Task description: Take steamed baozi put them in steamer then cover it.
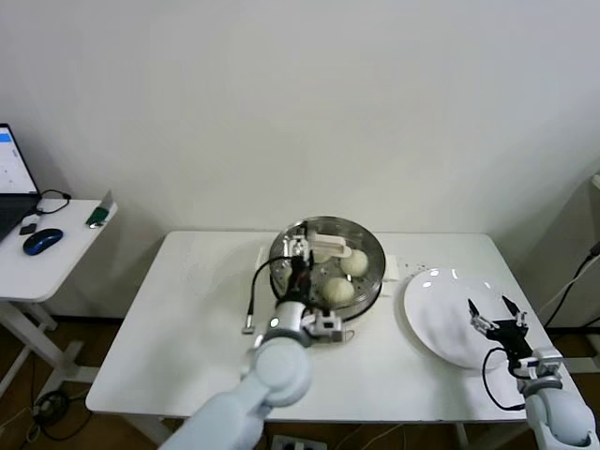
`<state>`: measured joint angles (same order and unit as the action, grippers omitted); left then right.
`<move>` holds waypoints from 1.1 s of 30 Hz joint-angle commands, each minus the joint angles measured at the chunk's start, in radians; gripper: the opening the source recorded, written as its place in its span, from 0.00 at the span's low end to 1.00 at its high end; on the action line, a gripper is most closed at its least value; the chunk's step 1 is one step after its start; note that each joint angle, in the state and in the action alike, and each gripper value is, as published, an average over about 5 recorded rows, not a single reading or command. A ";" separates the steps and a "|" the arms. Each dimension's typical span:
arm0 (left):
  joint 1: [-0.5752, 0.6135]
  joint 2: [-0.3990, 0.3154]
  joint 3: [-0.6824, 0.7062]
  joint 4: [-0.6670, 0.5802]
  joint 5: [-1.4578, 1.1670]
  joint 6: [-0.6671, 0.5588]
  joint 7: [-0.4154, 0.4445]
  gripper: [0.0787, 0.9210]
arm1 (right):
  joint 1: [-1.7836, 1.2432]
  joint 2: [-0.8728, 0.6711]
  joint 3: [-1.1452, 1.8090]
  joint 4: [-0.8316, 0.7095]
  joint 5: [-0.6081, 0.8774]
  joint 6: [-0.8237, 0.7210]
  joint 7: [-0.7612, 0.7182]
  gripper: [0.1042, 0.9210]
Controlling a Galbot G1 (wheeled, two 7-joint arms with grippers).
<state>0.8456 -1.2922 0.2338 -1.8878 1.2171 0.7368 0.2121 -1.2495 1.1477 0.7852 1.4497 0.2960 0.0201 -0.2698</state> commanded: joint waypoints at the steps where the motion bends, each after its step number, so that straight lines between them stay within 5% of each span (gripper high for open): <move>1: 0.164 0.127 -0.251 -0.215 -0.416 -0.103 -0.235 0.88 | -0.005 -0.001 -0.009 0.027 -0.003 -0.016 -0.001 0.88; 6: 0.355 0.140 -0.500 -0.219 -0.772 -0.366 -0.350 0.88 | -0.017 0.003 -0.012 0.049 -0.010 -0.006 -0.007 0.88; 14: 0.586 0.034 -0.709 -0.101 -1.101 -0.771 -0.468 0.88 | -0.036 0.015 -0.016 0.071 -0.011 0.011 -0.019 0.88; 20: 0.604 -0.002 -0.746 0.031 -1.247 -0.879 -0.463 0.88 | -0.045 0.030 -0.018 0.076 -0.013 0.049 -0.034 0.88; 33: 0.569 -0.064 -0.758 0.111 -1.268 -0.879 -0.341 0.88 | -0.069 0.055 -0.026 0.118 -0.004 0.069 -0.041 0.88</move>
<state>1.3676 -1.3017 -0.4505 -1.8569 0.0877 0.0812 -0.1727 -1.3084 1.1919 0.7589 1.5436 0.2903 0.0743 -0.3062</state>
